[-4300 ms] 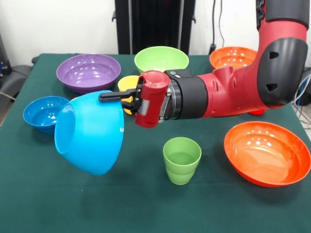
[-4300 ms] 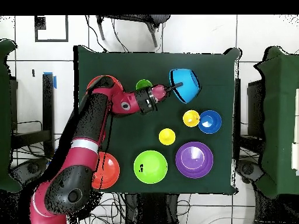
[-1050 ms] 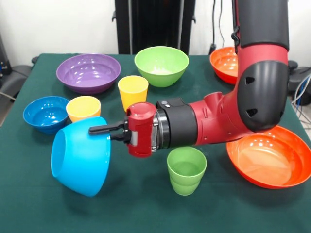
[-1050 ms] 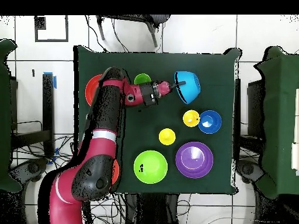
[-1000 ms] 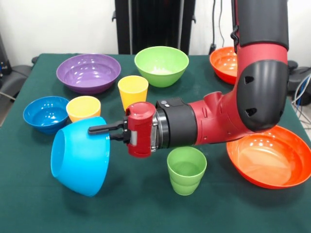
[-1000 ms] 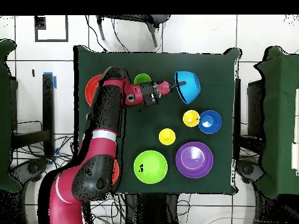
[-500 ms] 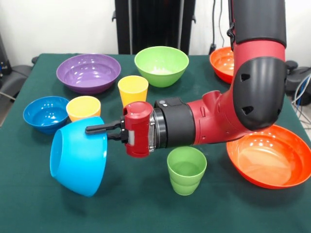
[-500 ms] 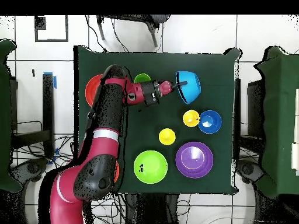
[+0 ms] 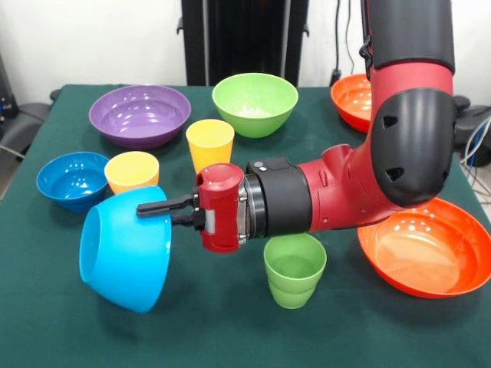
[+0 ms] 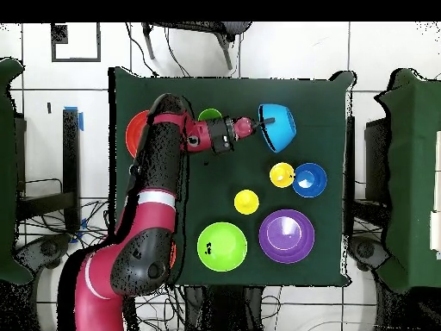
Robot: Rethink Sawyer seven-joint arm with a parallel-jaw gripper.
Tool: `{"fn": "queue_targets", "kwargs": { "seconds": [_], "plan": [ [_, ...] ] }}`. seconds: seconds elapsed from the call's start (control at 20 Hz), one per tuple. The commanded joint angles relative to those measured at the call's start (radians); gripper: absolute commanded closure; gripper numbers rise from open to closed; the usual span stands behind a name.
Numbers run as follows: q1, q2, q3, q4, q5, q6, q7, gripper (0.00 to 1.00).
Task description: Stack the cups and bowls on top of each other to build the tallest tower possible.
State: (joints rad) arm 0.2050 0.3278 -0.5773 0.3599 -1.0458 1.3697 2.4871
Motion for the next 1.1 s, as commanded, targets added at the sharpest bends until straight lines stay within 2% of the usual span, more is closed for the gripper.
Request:
{"fn": "queue_targets", "kwargs": {
  "seconds": [0.05, 0.4, 0.45, 1.1],
  "plan": [
    [-0.011, 0.113, 0.263, -0.008, 0.181, -0.133, 0.011, 1.00],
    [-0.014, 0.103, 0.290, -0.001, 0.200, -0.149, 0.032, 1.00],
    [-0.015, 0.099, 0.298, 0.002, 0.199, -0.154, 0.041, 0.00],
    [-0.024, 0.115, 0.310, -0.049, 0.254, -0.106, 0.056, 0.00]
  ]
}}
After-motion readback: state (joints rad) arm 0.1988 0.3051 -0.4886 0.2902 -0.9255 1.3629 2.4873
